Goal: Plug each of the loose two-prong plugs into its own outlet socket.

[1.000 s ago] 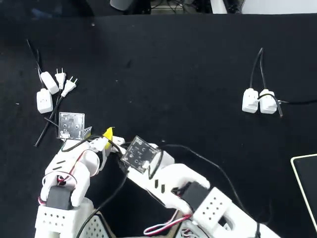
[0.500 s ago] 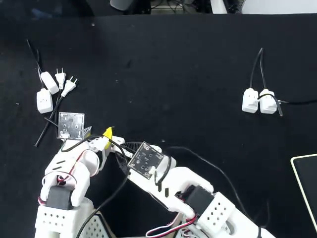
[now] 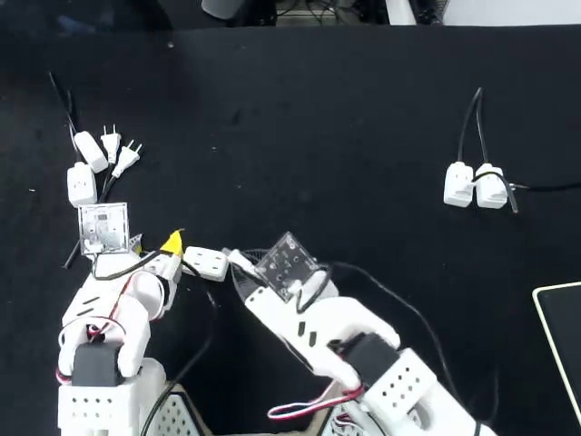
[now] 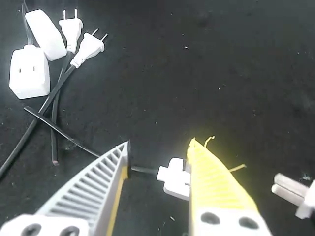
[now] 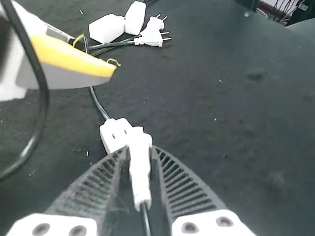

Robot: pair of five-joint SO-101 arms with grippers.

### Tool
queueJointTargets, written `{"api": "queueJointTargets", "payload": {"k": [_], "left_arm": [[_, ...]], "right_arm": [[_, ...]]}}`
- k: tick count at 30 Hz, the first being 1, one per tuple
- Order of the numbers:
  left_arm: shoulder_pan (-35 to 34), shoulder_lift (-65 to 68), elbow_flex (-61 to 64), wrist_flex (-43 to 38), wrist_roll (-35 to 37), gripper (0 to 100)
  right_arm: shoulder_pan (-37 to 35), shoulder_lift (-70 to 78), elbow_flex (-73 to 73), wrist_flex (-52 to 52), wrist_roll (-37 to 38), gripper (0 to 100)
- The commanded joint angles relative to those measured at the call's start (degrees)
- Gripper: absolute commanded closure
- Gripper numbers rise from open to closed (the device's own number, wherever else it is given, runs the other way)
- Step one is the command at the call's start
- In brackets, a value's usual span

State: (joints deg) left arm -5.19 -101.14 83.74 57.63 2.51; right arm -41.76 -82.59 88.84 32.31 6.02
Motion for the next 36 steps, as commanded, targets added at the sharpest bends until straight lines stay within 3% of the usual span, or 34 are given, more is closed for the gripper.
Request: {"api": "queueJointTargets", "payload": {"k": [1,7,16,26,32,36], "left_arm": [[-0.57,-0.09,-3.56,0.0,-0.35,80],[-5.49,8.62,-4.0,-5.19,-0.44,80],[-8.22,49.49,-16.48,-17.85,-0.26,80],[-8.04,79.82,-28.97,-22.86,-0.09,80],[0.13,84.57,-29.67,-22.51,-0.53,80],[4.44,84.31,-29.23,-18.02,-0.53,80]], "right_arm": [[1.23,12.53,-9.45,0.18,-0.62,98.8],[0.79,31.78,-18.42,0.18,-0.62,98.8],[-7.21,41.36,-20.18,-2.64,-1.93,98.8],[-4.04,51.91,-22.81,-8.53,-1.76,98.8],[-0.53,55.25,-25.19,-8.7,-1.76,98.8],[2.29,57.45,-26.59,-8.7,-1.67,98.8]]}}
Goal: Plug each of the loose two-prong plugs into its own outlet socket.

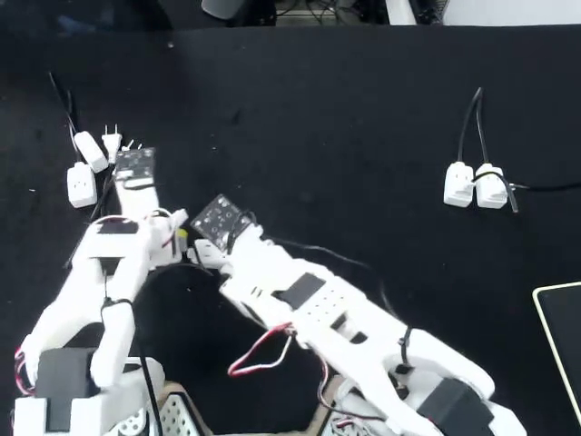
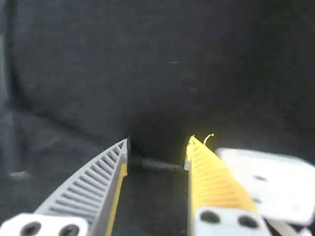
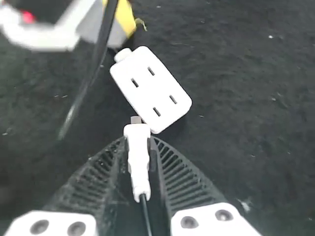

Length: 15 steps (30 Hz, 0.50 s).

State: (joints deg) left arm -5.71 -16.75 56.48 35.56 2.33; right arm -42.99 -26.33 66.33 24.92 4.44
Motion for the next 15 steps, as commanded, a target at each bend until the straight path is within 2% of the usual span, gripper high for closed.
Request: {"api": "queueJointTargets", "payload": {"k": [1,8,15], "left_arm": [[5.67,-0.26,-2.07,5.36,-0.35,80],[6.46,-2.11,-1.1,9.67,-0.35,80],[5.85,-8.18,2.24,9.85,-0.35,80]], "right_arm": [[4.57,1.36,-4.35,-1.32,-0.09,98.8],[9.05,-0.22,-5.14,3.34,-0.09,98.8],[13.1,-5.58,-12.26,19.52,1.93,98.8]]}}
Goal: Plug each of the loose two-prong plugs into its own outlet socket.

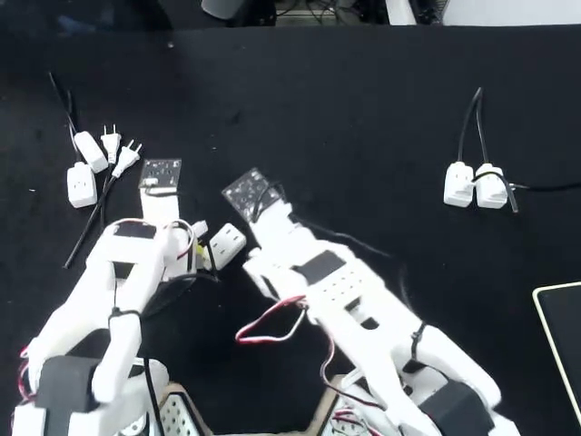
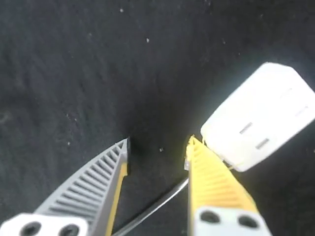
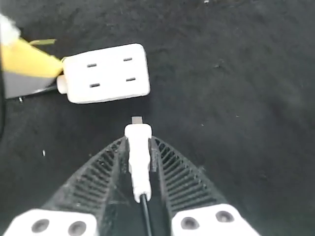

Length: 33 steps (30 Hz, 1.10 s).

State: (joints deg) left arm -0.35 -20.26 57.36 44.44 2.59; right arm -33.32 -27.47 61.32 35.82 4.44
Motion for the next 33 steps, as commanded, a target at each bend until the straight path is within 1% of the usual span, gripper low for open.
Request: {"api": "queueJointTargets", "payload": {"k": [1,3,5,9,10,13,15,17,19,22,27,33], "left_arm": [[-0.13,-6.42,1.71,1.14,-0.7,80],[-2.51,-10.73,1.89,2.99,-0.7,80],[-5.14,-15.65,1.89,5.8,-0.7,80],[-7.25,-24.26,2.24,10.64,-0.88,80],[-7.34,-26.02,2.77,11.69,-2.11,80],[-7.34,-30.42,6.46,14.51,-8.97,80],[-7.43,-32.79,10.95,14.33,-12.75,80],[-7.34,-35.25,15.25,13.63,-14.07,80],[-7.6,-37.71,18.68,11.25,-13.8,80],[-9.8,-41.49,21.76,8.97,-13.89,80],[-12.7,-46.07,25.19,7.91,-13.8,80],[-12.88,-47.82,25.63,8.26,-13.8,80]], "right_arm": [[3.52,-4.7,-8.92,10.73,3.34,98.8],[3.43,-4.35,-12.18,14.33,5.27,98.8],[2.46,-2.59,-15.34,16.62,5.54,98.8],[-0.09,4.26,-22.64,20.84,5.45,98.8],[-0.44,6.2,-24.66,22.42,5.45,98.8],[-0.7,11.3,-31.52,27.43,5.8,98.8],[-0.7,13.93,-35.56,29.63,5.89,98.8],[-0.7,16.48,-38.81,30.95,5.98,98.8],[-0.7,18.86,-42.07,31.82,5.98,98.8],[-0.7,23.34,-47.96,34.55,5.98,98.8],[-0.7,33.1,-61.05,43.6,5.98,98.8],[-0.7,43.82,-73.98,50.9,5.98,98.8]]}}
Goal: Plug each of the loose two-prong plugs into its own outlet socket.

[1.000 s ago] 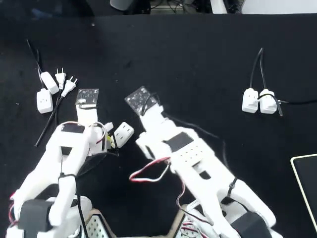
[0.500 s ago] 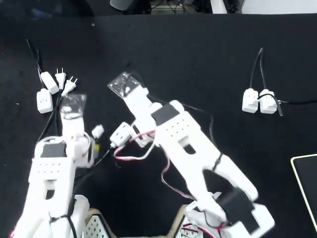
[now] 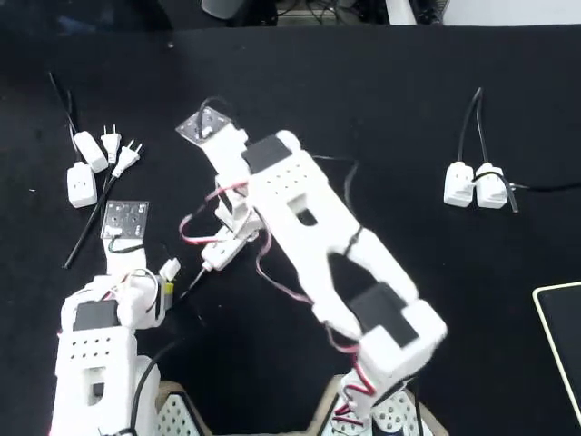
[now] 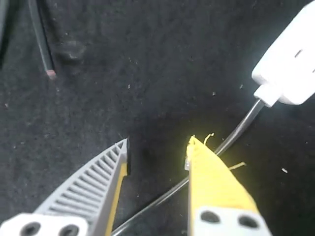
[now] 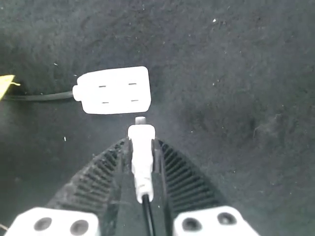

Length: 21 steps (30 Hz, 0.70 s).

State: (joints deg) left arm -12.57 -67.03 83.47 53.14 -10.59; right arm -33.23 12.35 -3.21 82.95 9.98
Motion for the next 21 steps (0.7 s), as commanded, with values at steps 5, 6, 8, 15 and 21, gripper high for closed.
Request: {"api": "queueJointTargets", "payload": {"k": [5,6,8,15,21], "left_arm": [[-0.66,-1.05,-0.48,-0.35,-0.62,80],[-0.66,-1.05,-0.48,-0.35,-0.62,80],[-0.66,-1.05,-0.48,-0.35,-0.62,80],[-0.84,-1.05,-0.57,-0.35,-0.62,80],[-7.08,-1.58,-1.1,-0.35,-0.62,80]], "right_arm": [[-0.79,9.71,-16.48,6.15,0.44,98.8],[-0.79,10.59,-17.36,6.15,0.44,98.8],[-0.88,12.35,-19.21,6.15,0.44,98.8],[-4.66,17.01,-24.48,9.58,0.44,98.8],[-4.92,18.42,-24.75,9.32,4.13,98.8]]}}
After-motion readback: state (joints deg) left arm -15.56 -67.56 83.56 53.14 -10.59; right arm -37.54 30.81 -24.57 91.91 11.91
